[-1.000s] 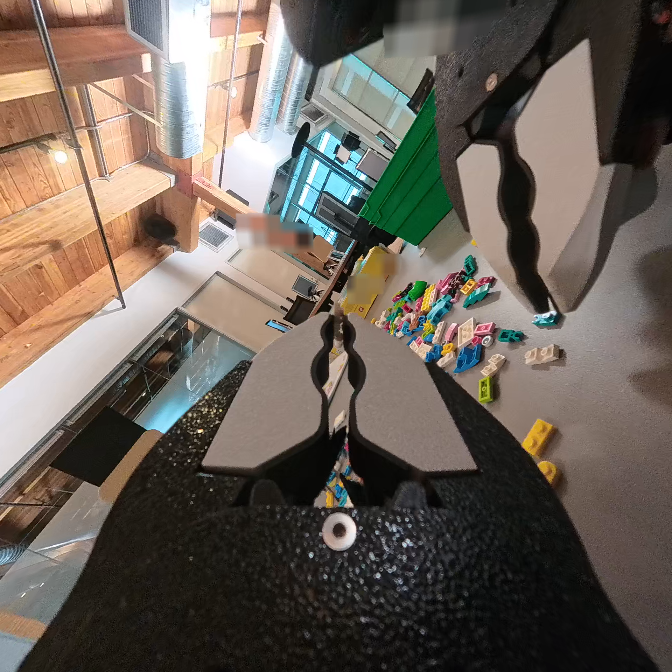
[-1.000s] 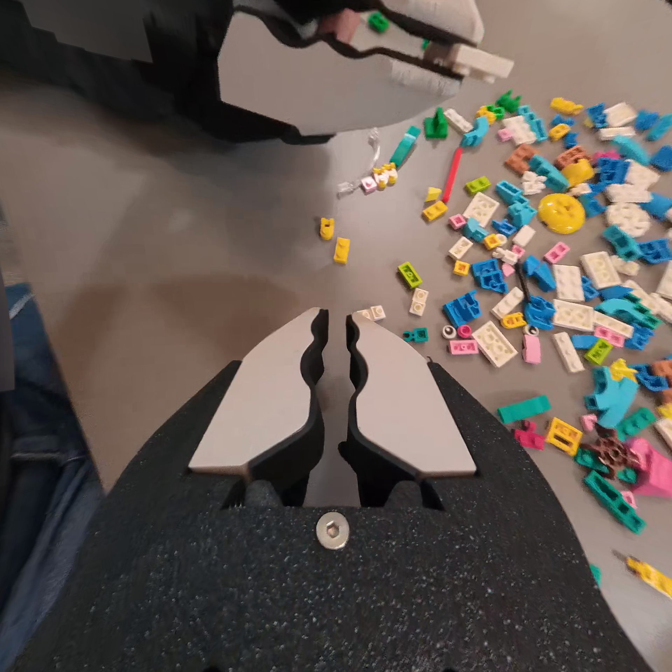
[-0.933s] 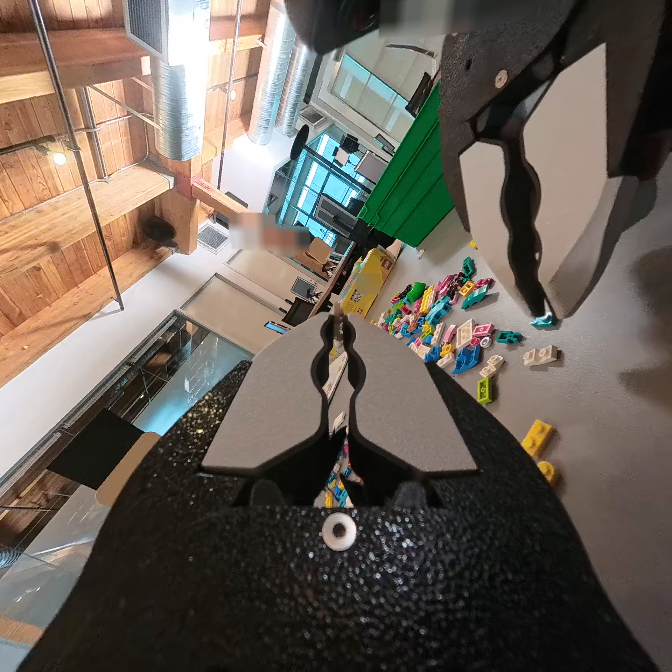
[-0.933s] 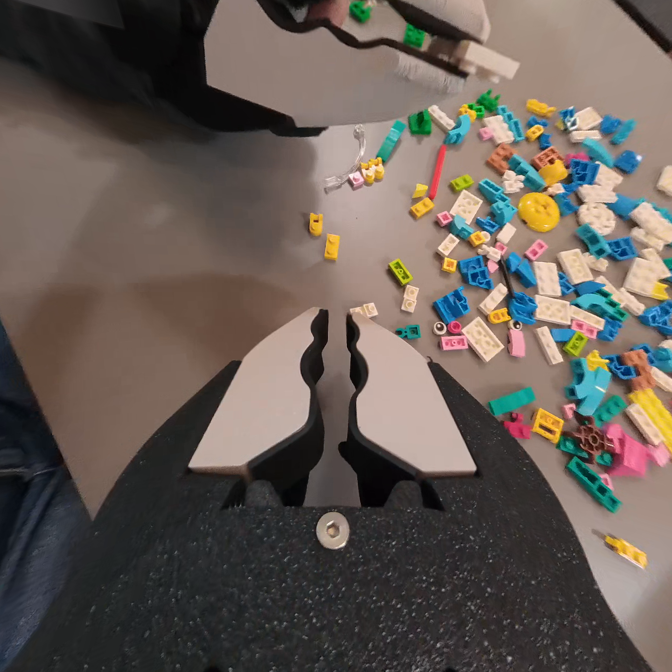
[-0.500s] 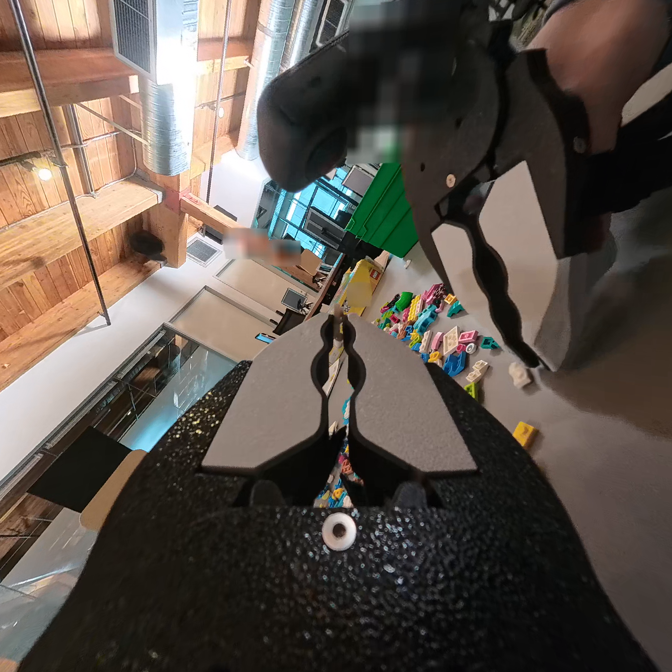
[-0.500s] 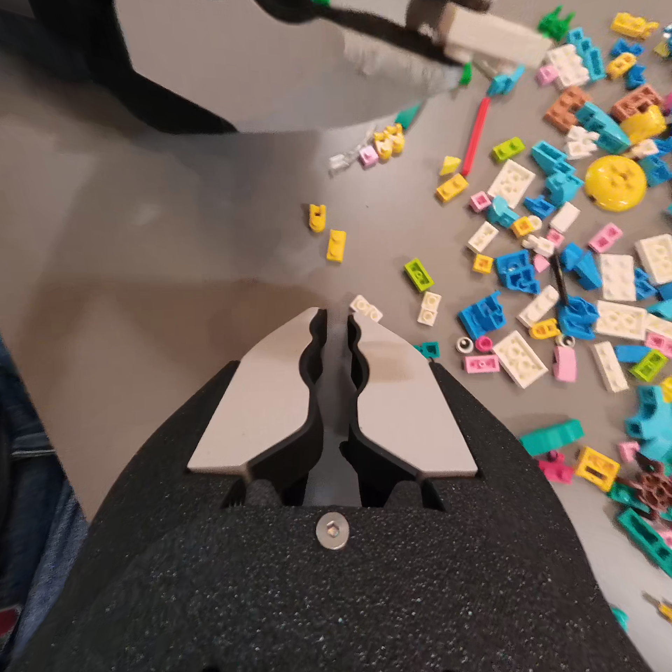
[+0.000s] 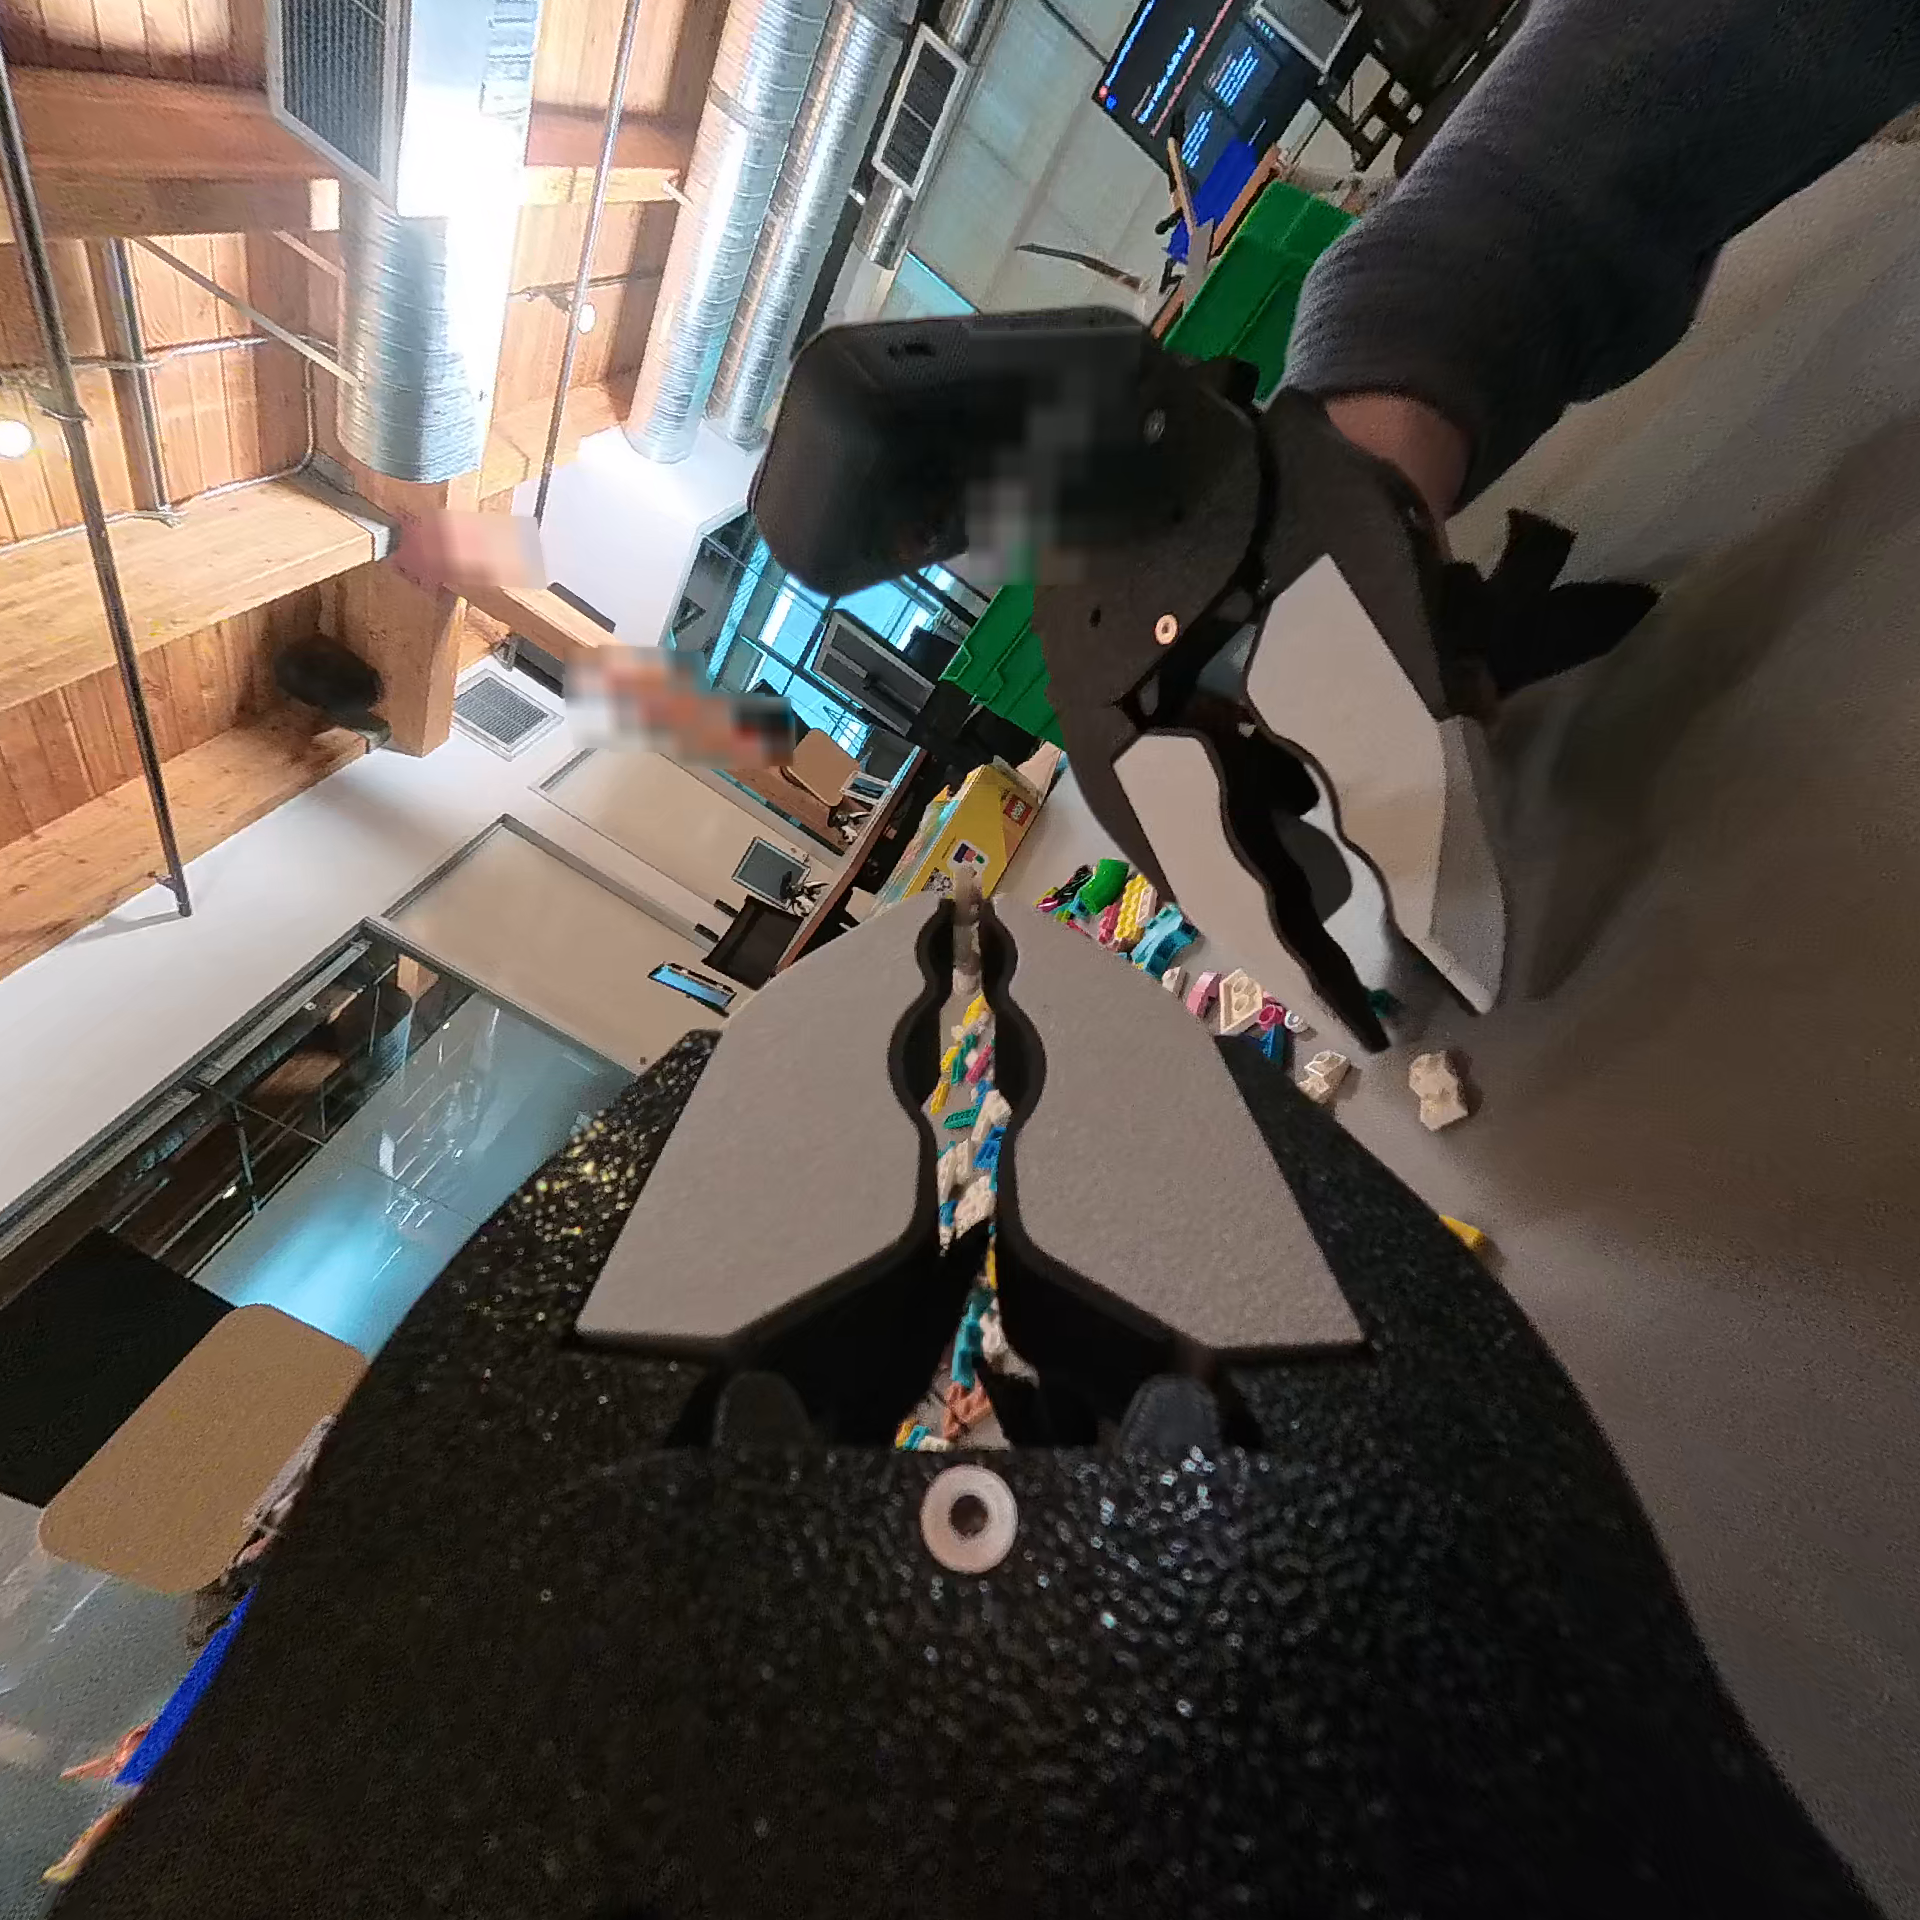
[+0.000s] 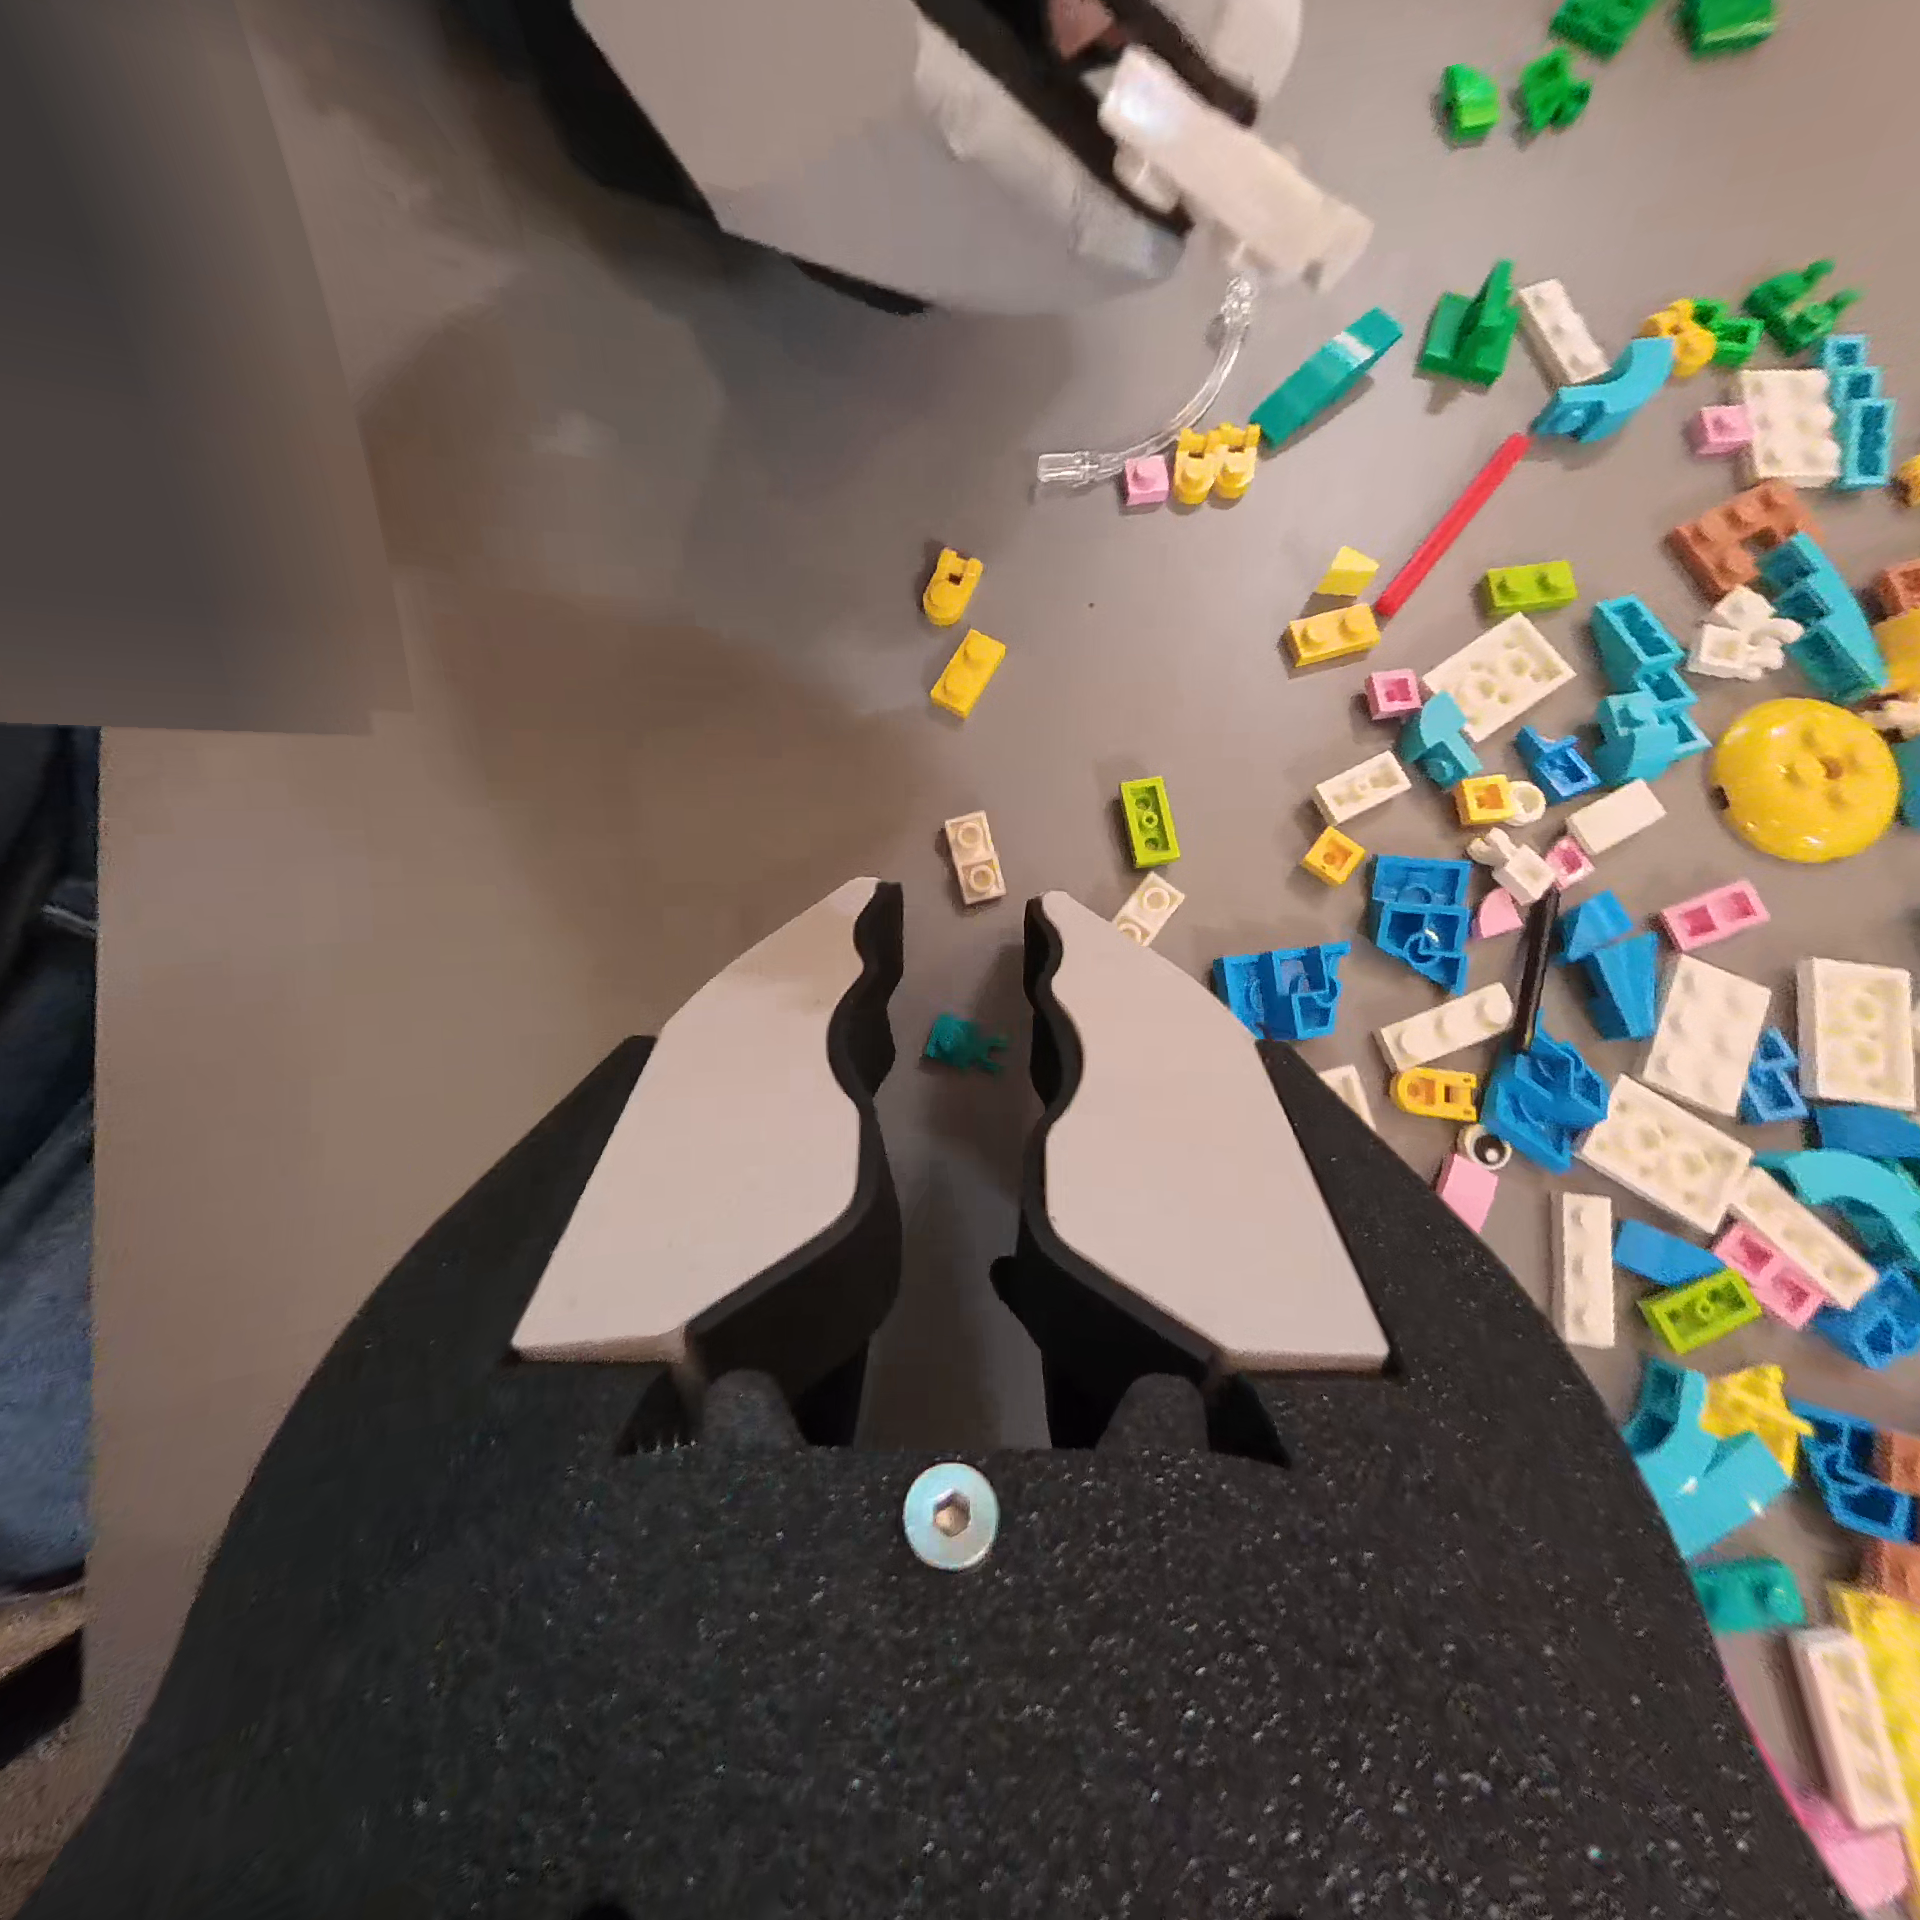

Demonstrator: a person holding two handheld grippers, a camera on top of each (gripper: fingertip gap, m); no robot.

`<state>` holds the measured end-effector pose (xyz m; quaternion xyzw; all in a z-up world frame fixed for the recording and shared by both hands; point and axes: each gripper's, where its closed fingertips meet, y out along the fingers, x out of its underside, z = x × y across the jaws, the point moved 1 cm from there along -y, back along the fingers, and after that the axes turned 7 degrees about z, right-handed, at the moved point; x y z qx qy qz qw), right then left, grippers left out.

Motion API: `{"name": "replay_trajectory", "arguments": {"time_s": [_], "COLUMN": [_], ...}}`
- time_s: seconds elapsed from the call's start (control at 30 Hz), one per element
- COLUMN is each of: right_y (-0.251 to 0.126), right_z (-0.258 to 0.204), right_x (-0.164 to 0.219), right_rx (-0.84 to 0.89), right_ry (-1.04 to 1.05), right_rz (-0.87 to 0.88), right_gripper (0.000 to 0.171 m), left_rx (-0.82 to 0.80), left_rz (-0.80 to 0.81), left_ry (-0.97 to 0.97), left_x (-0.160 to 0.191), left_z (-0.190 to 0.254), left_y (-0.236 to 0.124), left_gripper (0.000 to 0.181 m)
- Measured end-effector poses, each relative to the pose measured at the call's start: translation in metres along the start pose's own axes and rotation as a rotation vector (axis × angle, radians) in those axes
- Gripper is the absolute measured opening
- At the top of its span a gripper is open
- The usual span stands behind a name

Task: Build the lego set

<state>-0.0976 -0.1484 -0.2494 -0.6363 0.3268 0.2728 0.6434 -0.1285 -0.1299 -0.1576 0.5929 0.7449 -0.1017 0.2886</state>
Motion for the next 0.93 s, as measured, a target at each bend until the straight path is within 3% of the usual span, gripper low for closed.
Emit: {"name": "replay_trajectory", "arguments": {"time_s": [0.33,0.47,0.7,0.93], "right_y": [0.01,0.0,-0.027,0.005], "right_z": [0.007,0.021,0.035,0.005], "right_x": [-0.002,-0.025,-0.068,-0.072], "right_rx": [-0.024,0.126,0.554,0.554], "right_ry": [-0.067,-0.172,-0.537,-0.781], "right_rz": [-0.093,0.048,0.339,0.261], "right_gripper": [0.007,0.007,0.007,0.007], "left_rx": [0.007,0.025,0.13,0.214], "left_rz": [0.012,0.042,0.01,-0.188], "left_ry": [-0.061,-0.165,-0.532,-0.989], "left_x": [0.001,-0.002,-0.005,-0.01], "left_z": [-0.002,-0.004,0.005,0.021], "left_y": [-0.003,-0.007,-0.03,-0.076], "left_gripper": [0.004,0.004,0.004,0.004]}}
